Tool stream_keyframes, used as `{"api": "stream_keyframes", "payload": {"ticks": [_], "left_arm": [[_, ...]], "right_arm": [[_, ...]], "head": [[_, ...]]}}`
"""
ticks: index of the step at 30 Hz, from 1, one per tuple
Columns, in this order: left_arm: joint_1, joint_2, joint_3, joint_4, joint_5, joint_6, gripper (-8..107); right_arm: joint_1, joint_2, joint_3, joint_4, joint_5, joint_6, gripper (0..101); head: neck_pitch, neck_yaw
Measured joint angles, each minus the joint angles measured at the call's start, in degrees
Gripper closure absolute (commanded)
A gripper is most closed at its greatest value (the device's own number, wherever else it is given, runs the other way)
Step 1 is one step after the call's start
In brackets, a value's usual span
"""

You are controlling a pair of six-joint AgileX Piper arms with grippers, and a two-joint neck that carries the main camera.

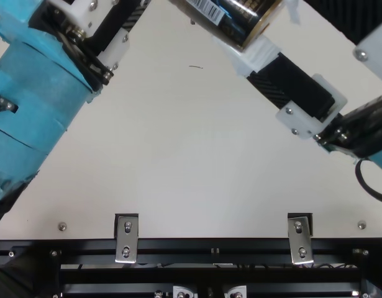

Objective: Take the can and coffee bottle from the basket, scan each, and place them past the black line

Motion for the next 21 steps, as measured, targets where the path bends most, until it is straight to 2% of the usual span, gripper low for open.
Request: {"api": "stream_keyframes", "payload": {"ticks": [10, 21], "left_arm": [[0.0, 0.0, 0.0, 0.0, 0.0, 0.0, 89], [0.0, 0.0, 0.0, 0.0, 0.0, 0.0, 89]], "right_arm": [[-1.0, 1.9, 0.7, 0.0, 1.3, -0.6, 0], [-1.1, 2.9, -1.3, 0.1, 1.2, -0.1, 0]], "head": [[-0.3, 0.3], [-0.3, 0.3]]}}
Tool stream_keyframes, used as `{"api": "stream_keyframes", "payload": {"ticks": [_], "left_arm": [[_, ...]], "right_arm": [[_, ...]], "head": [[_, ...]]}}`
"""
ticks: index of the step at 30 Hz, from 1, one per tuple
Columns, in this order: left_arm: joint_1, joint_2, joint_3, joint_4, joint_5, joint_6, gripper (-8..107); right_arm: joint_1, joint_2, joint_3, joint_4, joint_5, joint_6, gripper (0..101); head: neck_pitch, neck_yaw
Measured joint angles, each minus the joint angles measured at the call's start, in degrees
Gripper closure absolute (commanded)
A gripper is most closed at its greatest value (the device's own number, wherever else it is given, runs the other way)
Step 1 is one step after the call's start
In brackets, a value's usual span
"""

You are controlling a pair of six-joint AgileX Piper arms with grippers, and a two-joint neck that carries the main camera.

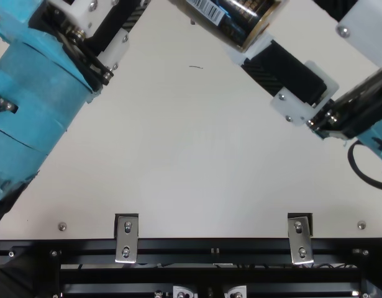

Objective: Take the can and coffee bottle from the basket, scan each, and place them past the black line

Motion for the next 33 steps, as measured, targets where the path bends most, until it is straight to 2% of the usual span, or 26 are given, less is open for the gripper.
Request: {"api": "stream_keyframes", "payload": {"ticks": [2, 3, 4, 10, 11, 12, 26, 33], "left_arm": [[0.0, 0.0, 0.0, 0.0, 0.0, 0.0, 89], [0.0, 0.0, 0.0, 0.0, 0.0, 0.0, 89], [0.0, 0.0, 0.0, 0.0, 0.0, 0.0, 89], [0.0, 0.0, 0.0, -0.1, -0.1, 0.0, 89], [0.0, 0.0, 0.0, -0.1, -0.1, 0.0, 74], [0.0, 0.0, 0.0, -0.1, -0.1, 0.0, 9], [0.1, 0.0, 0.2, 0.0, -0.5, 0.5, 9], [2.9, -1.3, 2.6, 0.5, -4.5, 2.9, 9]], "right_arm": [[0.0, 0.0, 0.0, -0.1, 0.0, 0.0, 0], [0.0, 0.0, 0.0, -0.1, 0.0, 0.0, 41], [0.0, 0.0, 0.0, -0.1, 0.0, 0.0, 101], [0.0, 0.1, 0.0, -0.3, 0.0, 0.0, 101], [0.0, 0.1, 0.0, -0.4, 0.0, 0.0, 101], [0.0, 0.1, 0.0, -0.5, 0.0, 0.0, 101], [0.0, 0.1, 0.0, -0.5, 0.0, 0.0, 101], [0.0, 0.1, 0.0, -0.6, 0.0, 0.0, 101]], "head": [[0.0, 0.0], [0.0, 0.0], [0.0, 0.0], [0.3, 0.0], [0.0, 0.0], [0.0, 0.0], [0.0, -0.3], [0.0, 0.0]]}}
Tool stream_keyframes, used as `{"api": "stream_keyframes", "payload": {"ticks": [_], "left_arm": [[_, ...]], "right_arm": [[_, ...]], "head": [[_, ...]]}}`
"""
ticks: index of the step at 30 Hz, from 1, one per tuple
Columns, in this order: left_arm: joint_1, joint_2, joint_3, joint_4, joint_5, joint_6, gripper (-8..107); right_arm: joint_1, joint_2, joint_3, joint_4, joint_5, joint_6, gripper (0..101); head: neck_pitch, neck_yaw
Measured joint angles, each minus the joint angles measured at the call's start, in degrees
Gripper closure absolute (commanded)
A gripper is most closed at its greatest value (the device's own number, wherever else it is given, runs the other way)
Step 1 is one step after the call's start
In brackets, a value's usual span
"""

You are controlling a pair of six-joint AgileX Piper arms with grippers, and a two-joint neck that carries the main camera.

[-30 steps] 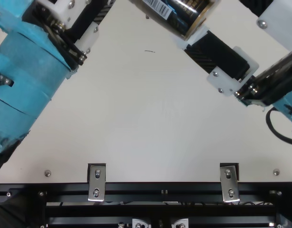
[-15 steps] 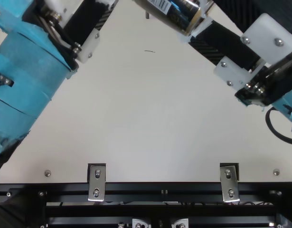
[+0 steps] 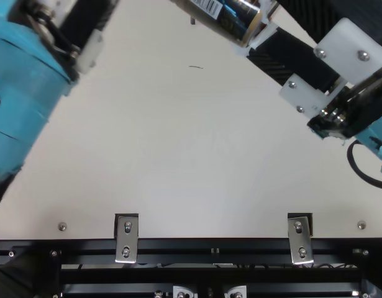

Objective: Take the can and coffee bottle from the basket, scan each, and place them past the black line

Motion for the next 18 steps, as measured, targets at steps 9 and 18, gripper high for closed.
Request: {"api": "stream_keyframes", "payload": {"ticks": [9, 18], "left_arm": [[6.0, -2.7, 1.5, -1.1, -2.8, 7.3, 9], [18.6, -0.5, 1.1, 5.3, 12.7, 17.1, 9]], "right_arm": [[0.0, 0.0, 0.0, 0.0, 0.0, 0.0, 101], [0.0, 0.0, 0.0, 0.0, 0.0, 0.0, 101]], "head": [[0.0, 0.0], [0.0, 0.0]]}}
